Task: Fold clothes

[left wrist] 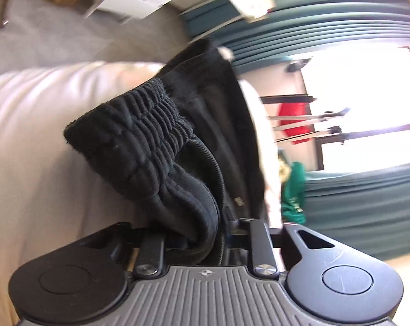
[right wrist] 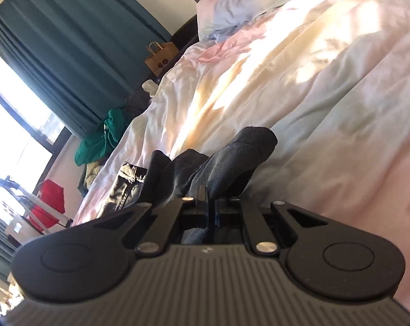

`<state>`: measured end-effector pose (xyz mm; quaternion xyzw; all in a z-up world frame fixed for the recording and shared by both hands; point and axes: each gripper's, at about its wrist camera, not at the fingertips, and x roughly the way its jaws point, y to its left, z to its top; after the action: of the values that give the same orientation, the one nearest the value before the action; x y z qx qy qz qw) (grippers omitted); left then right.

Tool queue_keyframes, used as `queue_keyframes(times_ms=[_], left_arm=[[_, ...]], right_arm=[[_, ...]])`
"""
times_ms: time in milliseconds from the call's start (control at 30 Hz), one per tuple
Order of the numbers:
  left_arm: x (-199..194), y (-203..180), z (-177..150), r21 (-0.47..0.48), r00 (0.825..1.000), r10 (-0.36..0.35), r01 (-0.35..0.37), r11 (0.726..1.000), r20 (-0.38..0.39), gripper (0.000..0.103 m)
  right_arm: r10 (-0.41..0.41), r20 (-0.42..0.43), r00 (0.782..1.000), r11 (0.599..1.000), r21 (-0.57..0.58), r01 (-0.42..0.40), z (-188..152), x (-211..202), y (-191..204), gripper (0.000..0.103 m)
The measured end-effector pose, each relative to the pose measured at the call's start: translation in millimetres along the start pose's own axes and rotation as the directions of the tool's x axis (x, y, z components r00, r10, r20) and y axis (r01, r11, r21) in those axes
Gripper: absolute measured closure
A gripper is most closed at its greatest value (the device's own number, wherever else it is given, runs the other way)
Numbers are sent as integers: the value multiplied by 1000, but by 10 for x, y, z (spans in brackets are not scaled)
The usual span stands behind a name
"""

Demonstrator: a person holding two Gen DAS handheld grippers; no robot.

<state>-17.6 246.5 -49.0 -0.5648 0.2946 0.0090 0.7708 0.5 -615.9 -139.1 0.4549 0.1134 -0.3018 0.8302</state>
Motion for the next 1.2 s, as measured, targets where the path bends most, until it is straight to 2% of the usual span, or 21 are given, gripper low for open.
queue_keyframes(times_ms=[100,167,300,367,467,567,733,833,933,1033,1133,1200], left_arm=[[-157,-75,-60,42,998,-38,36,998,47,91],[-288,-104,-105,56,992,-94,90,994,80,93],[-638,-155,-238,90,961,-225,213,973,158,93],[-756,-152,-296,78,948,-262,252,965,180,93],[-872,-163,-347,69,947,-261,252,965,186,93],[-952,-185,-344,52,953,-250,244,968,171,93],[-945,-420,-194,119,972,-187,170,978,145,93],[-799,-567,27,99,978,-174,162,982,120,93],[-469,-857,364,118,983,-145,133,984,108,93],[-13,-1204,674,155,986,-122,105,982,111,93],[481,-1524,847,200,985,-95,65,978,146,93],[878,-1677,980,209,984,-65,29,978,167,93]], right_arm=[[6,9,1000,1000,20,-7,27,-51,-12,96],[16,25,1000,1000,12,-16,32,-119,29,96],[43,78,996,999,-37,-40,28,-321,175,97],[42,96,995,999,-28,-40,30,-428,205,97],[37,104,994,999,5,-37,35,-549,196,97],[27,108,994,1000,-11,-26,35,-622,237,97],[1,120,993,992,-125,14,56,-635,517,97],[18,141,990,984,-181,8,127,-553,803,96],[35,155,987,969,-246,5,220,-363,1160,96],[32,147,989,967,-256,7,338,-1,1578,96],[15,147,989,956,-290,29,339,474,2025,96],[-51,143,988,916,-388,103,235,880,2326,96]])
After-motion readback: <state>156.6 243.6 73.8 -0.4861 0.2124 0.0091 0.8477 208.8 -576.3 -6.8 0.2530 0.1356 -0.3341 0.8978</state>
